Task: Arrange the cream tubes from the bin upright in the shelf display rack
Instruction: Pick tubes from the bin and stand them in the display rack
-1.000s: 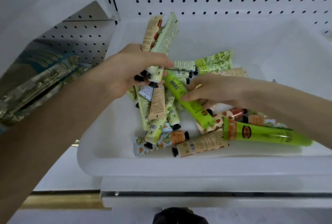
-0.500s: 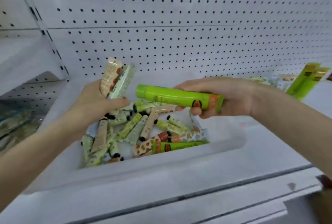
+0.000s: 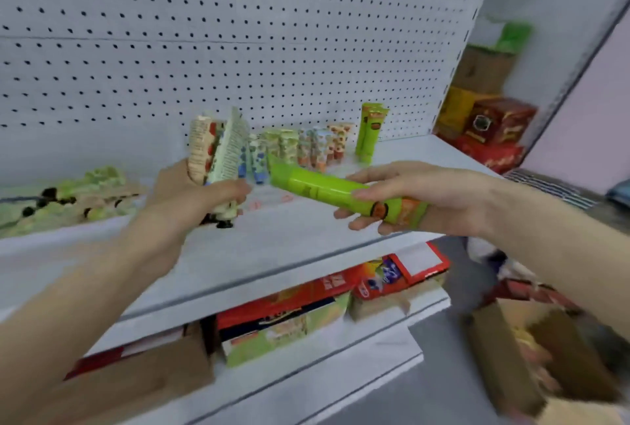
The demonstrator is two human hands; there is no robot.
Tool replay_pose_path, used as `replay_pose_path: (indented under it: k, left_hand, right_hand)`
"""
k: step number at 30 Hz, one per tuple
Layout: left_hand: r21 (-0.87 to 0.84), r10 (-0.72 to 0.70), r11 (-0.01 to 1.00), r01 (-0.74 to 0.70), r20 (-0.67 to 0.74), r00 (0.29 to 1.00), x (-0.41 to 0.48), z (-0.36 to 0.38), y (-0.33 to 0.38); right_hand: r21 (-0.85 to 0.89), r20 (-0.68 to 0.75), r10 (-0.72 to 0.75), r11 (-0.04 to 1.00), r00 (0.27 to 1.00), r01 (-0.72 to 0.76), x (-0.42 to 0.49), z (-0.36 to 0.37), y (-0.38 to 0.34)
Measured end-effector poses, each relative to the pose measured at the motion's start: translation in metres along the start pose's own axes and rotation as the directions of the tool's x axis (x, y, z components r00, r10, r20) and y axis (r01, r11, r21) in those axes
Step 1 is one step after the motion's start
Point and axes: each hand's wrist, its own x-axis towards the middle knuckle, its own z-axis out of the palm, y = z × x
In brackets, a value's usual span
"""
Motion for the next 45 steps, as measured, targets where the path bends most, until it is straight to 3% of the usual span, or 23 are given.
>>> replay_pose_path:
  k: [6, 13, 15, 18, 22, 27, 31, 37, 45]
  left_hand:
    - [-0.032, -0.059, 0.998, 0.06, 0.04, 0.997, -0.015, 0.074, -0.015]
    - [0.02, -0.053, 0.998, 0.052, 0.05, 0.997, 0.008, 0.119, -0.025]
    - [0.012, -0.052, 0.999, 0.051, 0.045, 0.998, 0.022, 0.134, -0.03]
    - [-0.008, -0.06, 0.998, 0.06, 0.049, 0.997, 0.046, 0.162, -0.042]
    - [-0.055, -0.113, 0.992, 0.116, 0.058, 0.992, 0.083, 0.202, -0.058]
    - [-0.066, -0.171, 0.983, 0.172, 0.015, 0.985, 0.118, 0.244, -0.074]
    - [-0.058, -0.219, 0.974, 0.218, -0.026, 0.975, 0.127, 0.262, -0.083]
    - [0.018, -0.158, 0.987, 0.159, -0.031, 0.987, 0.121, 0.269, -0.092]
    - [-0.012, -0.165, 0.986, 0.165, -0.092, 0.982, 0.12, 0.274, -0.092]
  right_hand:
    - [0.317, 0.009, 0.173, 0.934, 0.985, -0.167, -0.021, -0.066, 0.044]
    - [0.408, -0.051, 0.103, 0.91, 0.993, -0.074, 0.005, -0.118, 0.055]
    - [0.348, -0.106, 0.063, 0.937, 0.992, -0.022, 0.019, -0.138, 0.058]
    - [0.022, -0.217, -0.04, 0.999, 0.975, 0.046, 0.038, -0.174, 0.057]
    - [-0.218, -0.305, -0.222, 0.963, 0.926, 0.159, 0.067, -0.217, 0.039]
    - [-0.238, -0.361, -0.389, 0.917, 0.848, 0.319, 0.111, -0.256, 0.029]
    - [-0.174, -0.339, -0.445, 0.896, 0.829, 0.409, 0.137, -0.272, 0.036]
    - [-0.325, -0.379, -0.562, 0.824, 0.735, 0.463, 0.169, -0.281, 0.044]
    - [-0.417, -0.294, -0.574, 0.797, 0.764, 0.438, 0.195, -0.289, 0.055]
